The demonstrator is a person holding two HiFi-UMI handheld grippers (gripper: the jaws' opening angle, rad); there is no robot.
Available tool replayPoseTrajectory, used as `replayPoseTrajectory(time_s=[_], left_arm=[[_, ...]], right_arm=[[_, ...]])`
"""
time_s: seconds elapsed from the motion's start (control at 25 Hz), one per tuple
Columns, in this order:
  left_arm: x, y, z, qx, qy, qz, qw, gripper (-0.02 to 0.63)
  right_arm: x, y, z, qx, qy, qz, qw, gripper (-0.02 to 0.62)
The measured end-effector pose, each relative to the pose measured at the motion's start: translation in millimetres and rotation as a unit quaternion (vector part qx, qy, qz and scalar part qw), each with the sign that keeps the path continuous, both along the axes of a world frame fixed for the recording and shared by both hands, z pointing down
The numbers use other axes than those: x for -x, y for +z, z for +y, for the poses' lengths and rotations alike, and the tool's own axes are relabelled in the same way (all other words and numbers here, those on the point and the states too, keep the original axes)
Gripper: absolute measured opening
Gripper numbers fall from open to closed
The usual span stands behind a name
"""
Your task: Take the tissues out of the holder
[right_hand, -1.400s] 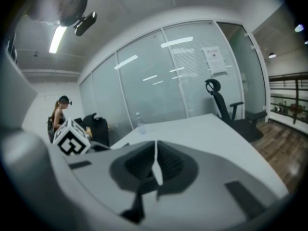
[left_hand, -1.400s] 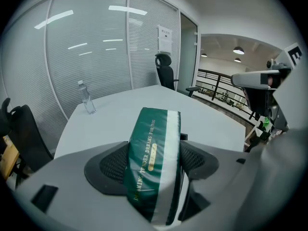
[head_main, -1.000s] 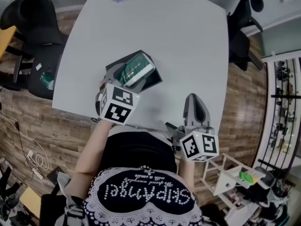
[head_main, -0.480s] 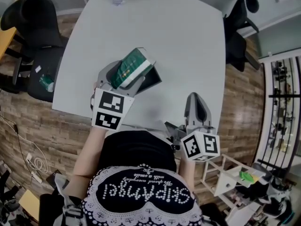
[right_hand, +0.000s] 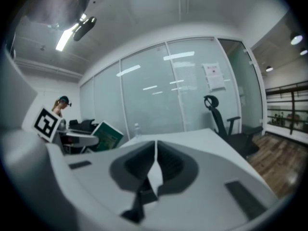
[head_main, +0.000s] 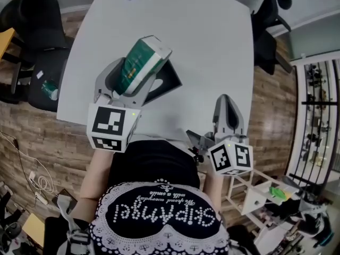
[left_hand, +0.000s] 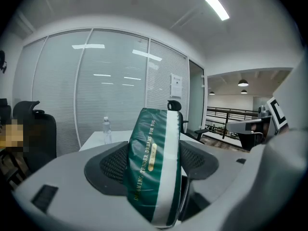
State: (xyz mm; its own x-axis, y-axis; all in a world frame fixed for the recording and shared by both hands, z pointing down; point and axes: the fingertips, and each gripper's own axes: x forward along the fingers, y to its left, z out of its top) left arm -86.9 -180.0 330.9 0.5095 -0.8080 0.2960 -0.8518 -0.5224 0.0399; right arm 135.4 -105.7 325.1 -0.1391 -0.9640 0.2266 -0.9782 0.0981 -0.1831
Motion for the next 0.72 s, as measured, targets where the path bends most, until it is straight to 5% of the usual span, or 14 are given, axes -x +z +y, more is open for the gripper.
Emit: replayPoseTrajectory(time_s=[0.72], left_arm=[[36.5, -29.9, 18.5, -0.044, -0.056, 0.061, 0.9956, 0.35]], right_arm=[[-6.2, -26.6, -0.2, -0.031, 0.0, 0.034, 0.999, 0.035]])
